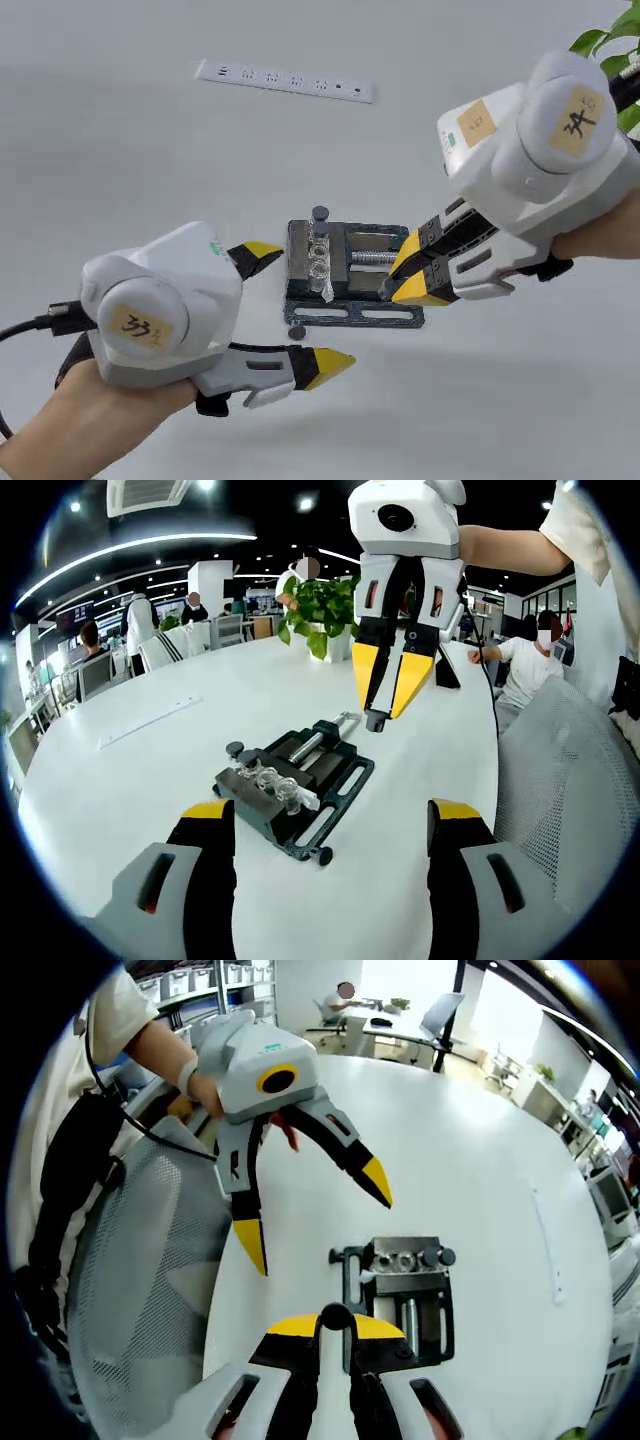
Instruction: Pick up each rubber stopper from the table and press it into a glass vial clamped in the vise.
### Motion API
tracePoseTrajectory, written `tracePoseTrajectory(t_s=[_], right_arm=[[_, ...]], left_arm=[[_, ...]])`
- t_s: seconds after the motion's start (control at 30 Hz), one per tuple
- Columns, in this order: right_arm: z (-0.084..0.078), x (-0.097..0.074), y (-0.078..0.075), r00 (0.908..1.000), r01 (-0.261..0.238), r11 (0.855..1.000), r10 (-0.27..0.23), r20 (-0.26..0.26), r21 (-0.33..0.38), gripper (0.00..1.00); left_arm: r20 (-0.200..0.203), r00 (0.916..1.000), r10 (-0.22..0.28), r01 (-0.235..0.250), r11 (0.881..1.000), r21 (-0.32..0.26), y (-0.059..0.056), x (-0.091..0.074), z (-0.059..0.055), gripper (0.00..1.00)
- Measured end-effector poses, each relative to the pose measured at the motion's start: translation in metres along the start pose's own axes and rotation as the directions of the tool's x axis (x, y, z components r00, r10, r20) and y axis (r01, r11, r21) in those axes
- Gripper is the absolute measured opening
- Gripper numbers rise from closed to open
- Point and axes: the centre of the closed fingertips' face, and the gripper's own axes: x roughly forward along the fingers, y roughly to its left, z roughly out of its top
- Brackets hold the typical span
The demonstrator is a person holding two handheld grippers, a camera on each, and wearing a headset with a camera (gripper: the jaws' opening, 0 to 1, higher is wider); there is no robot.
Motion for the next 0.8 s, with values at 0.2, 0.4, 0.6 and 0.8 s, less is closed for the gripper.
tracePoseTrajectory(t_s=[0.2, 0.4, 0.6, 0.8], right_arm=[[0.008, 0.008, -0.013, 0.9993, -0.026, 0.998, 0.025, -0.028, -0.053, 0.05], [0.017, 0.013, -0.031, 0.9988, -0.030, 0.996, 0.026, -0.041, -0.086, 0.05], [0.021, 0.022, -0.043, 0.9971, -0.045, 0.992, 0.037, -0.066, -0.117, 0.05], [0.019, 0.036, -0.056, 0.9937, -0.059, 0.989, 0.045, -0.103, -0.139, 0.05]], left_arm=[[-0.036, 0.9992, 0.015, -0.017, 0.999, -0.036, 0.014, -0.005, -0.015, 0.90], [-0.043, 0.9989, 0.022, -0.025, 0.998, -0.063, 0.018, -0.006, -0.019, 0.96], [-0.044, 0.9987, 0.025, -0.029, 0.995, -0.091, 0.019, -0.004, -0.022, 0.99], [-0.042, 0.9986, 0.030, -0.035, 0.992, -0.123, 0.020, -0.003, -0.026, 0.99]])
